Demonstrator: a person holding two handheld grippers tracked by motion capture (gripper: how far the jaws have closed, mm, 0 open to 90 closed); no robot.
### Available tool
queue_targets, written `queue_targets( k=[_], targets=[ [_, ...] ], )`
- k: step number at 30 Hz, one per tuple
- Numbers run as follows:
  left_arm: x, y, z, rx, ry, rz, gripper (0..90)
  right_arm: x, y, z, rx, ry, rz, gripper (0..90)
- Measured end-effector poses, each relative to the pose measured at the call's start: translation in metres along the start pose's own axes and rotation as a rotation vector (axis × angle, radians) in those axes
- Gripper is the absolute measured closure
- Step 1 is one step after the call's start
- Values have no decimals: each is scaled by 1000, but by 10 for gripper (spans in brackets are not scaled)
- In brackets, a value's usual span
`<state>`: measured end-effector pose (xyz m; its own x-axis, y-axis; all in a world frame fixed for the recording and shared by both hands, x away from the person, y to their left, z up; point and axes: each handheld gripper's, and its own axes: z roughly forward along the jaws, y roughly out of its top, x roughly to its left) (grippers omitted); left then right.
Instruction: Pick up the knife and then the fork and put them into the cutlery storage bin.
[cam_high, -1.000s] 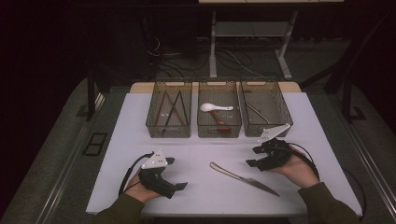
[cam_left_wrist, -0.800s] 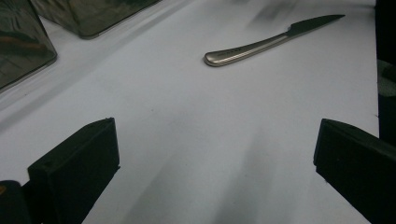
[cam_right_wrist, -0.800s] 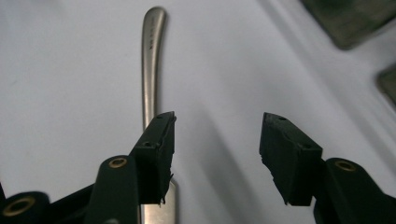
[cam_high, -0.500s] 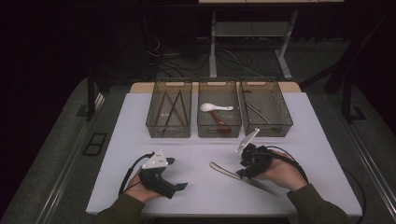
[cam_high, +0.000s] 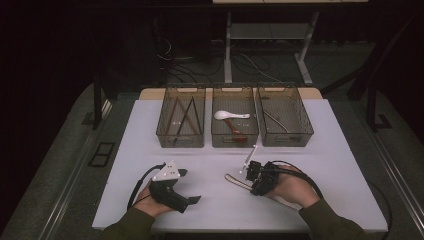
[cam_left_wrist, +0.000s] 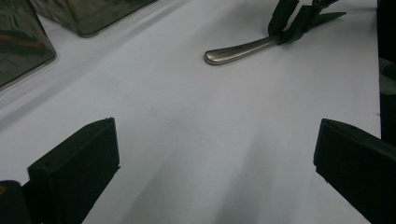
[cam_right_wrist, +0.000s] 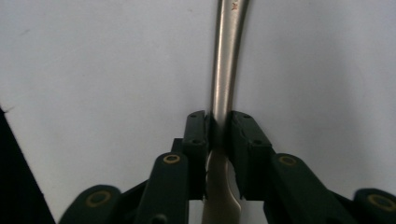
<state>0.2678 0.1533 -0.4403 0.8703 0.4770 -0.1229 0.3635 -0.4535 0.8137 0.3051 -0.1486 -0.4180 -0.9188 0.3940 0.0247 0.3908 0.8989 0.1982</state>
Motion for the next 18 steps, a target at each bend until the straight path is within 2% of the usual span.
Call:
queue_targets(
  k=[10, 14, 18],
  targets=[
    [0, 0, 1, 3, 1, -1, 0, 5, 13, 3, 91, -47, -10, 798],
    [0, 0, 0, 3, 0, 1, 0, 5, 13, 2, 96, -50, -20, 803],
    [0, 0, 0, 1, -1, 1, 0, 3, 11, 2, 76, -35, -15, 803]
  ],
)
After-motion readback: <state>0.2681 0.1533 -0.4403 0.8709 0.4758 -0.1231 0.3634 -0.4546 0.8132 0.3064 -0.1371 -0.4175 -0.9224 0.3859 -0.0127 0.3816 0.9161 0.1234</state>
